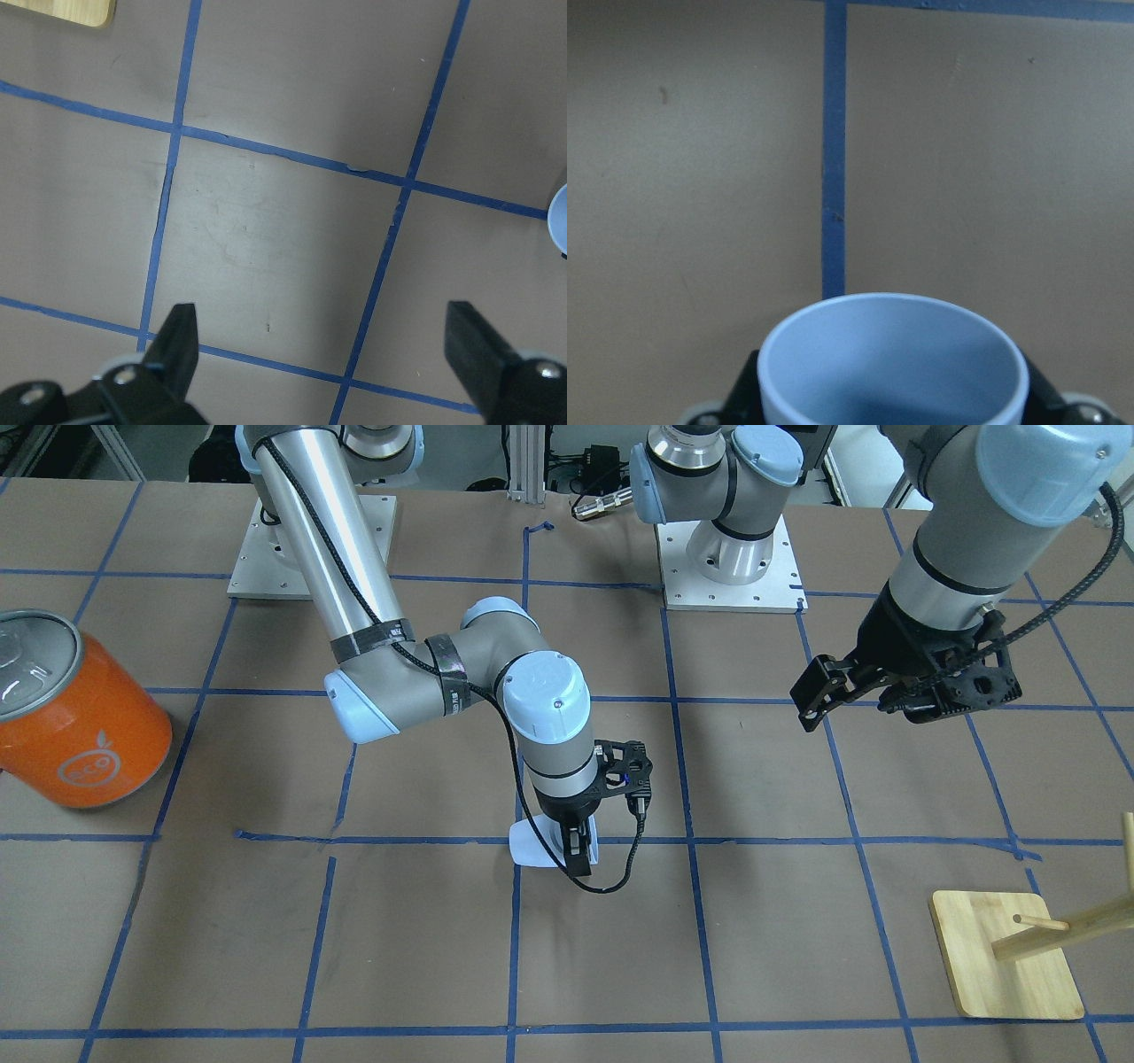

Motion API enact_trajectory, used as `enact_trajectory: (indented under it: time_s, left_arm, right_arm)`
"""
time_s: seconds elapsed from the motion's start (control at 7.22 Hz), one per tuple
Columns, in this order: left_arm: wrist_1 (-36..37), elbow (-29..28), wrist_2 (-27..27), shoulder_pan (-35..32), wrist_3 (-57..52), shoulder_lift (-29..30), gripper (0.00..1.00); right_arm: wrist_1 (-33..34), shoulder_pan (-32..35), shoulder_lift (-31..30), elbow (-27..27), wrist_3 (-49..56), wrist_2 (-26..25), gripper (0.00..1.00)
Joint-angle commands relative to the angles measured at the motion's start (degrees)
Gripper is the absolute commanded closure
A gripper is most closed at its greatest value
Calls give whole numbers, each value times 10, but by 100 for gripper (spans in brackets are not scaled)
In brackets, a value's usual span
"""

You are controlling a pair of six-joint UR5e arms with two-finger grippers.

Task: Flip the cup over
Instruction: 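Release the cup on its side and raise the right gripper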

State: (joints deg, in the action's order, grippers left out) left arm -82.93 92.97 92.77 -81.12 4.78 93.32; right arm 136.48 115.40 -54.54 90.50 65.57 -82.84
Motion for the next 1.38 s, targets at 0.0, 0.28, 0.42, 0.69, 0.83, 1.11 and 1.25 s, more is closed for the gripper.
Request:
enact_trajectory:
  time_s: [0.0,0.28,0.42,0.69,0.83,1.11,1.25]
  left_arm:
    - [1,0,1,0,0,0,0]
    - [1,0,-3,0,0,1,0]
    - [1,0,-3,0,-1,2,0]
    - [31,5,-39,-6,8,24,0]
    - [33,10,-88,-7,8,41,0]
    - [96,29,-189,-18,1,72,0]
    - [123,36,-200,-30,9,93,0]
  right_arm:
    - [0,-5,-18,-2,7,3,7]
    - [-39,-26,-70,-2,-3,23,6]
    - [-86,-57,-105,-3,-38,29,6]
    - [-155,-122,-177,-1,-80,38,0]
    - [-202,-127,-221,4,-106,41,0]
    - [-242,-135,-286,5,-173,31,0]
    - [-246,-154,-301,6,-245,23,0]
